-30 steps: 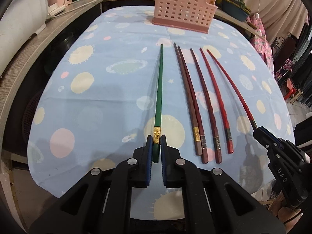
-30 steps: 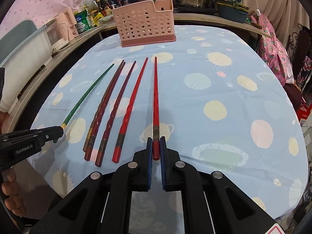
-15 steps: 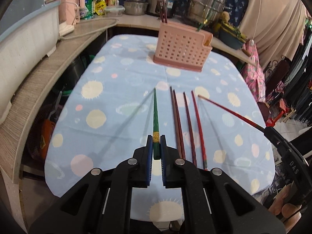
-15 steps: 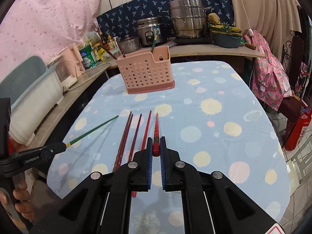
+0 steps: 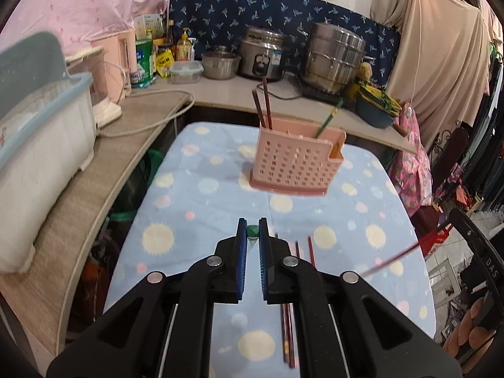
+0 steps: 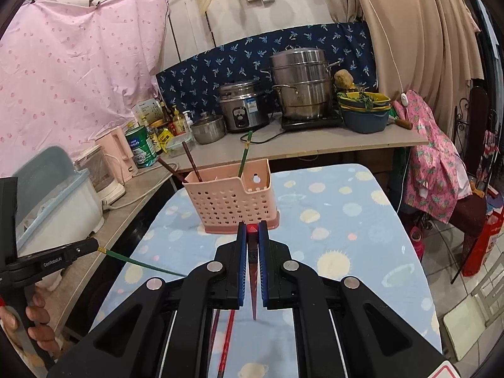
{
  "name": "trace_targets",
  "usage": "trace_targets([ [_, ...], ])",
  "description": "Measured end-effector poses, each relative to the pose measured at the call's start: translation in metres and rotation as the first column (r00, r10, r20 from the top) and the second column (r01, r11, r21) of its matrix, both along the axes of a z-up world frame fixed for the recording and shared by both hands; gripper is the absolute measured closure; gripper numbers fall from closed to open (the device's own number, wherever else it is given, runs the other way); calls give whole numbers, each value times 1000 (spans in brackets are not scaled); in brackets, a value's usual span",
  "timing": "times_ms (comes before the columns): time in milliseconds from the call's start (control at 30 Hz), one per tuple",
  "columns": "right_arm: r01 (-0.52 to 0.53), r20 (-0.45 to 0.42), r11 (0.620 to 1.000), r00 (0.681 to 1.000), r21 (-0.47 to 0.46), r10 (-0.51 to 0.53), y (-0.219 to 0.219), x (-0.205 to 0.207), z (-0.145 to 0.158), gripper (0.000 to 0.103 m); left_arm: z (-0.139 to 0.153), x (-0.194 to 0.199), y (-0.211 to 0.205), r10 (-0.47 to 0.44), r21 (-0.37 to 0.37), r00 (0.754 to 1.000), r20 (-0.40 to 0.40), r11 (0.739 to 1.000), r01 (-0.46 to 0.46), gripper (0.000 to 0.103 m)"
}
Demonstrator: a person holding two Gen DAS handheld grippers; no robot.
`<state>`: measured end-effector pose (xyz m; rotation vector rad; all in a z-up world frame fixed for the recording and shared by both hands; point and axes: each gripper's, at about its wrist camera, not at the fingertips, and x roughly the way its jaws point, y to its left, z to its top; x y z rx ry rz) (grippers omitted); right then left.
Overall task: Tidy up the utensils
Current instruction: 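Lift both chopsticks and carry them above the pink basket with both tools, then lower the chopsticks into the basket and open both tools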
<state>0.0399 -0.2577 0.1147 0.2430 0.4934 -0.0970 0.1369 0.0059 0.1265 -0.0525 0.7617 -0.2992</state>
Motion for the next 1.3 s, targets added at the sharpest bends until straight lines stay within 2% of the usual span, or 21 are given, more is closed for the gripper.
trace_targets([
  [133, 12, 29, 1000, 1000, 14, -13, -11, 20, 13, 96, 23, 26, -6, 14, -15, 999, 37, 1000, -14, 96],
  [300, 14, 83, 1000, 996, 22, -16, -20, 44, 38, 96, 62, 48, -17, 21, -32, 993, 119, 999, -17, 96],
  [533, 0, 173, 1000, 985, 6, -1, -21, 90, 84, 96, 123, 78, -38, 33, -82, 971, 236, 997, -14, 96],
  [667, -9, 215, 1000, 977, 19, 5, -22, 123, 112, 96, 150, 100, -50, 52, -103, 956, 289, 994, -23, 96],
  [767, -15, 235, 1000, 972, 17, 11, -23, 148, 127, 96, 160, 118, -56, 57, -112, 951, 303, 993, -24, 96],
  [1000, -27, 231, 999, 973, 31, 19, -22, 201, 130, 96, 152, 156, -75, 47, -93, 951, 305, 995, -20, 96],
  [1300, -30, 123, 999, 992, 23, 26, -17, 238, 81, 96, 102, 188, -86, 35, -53, 978, 207, 998, -25, 96],
])
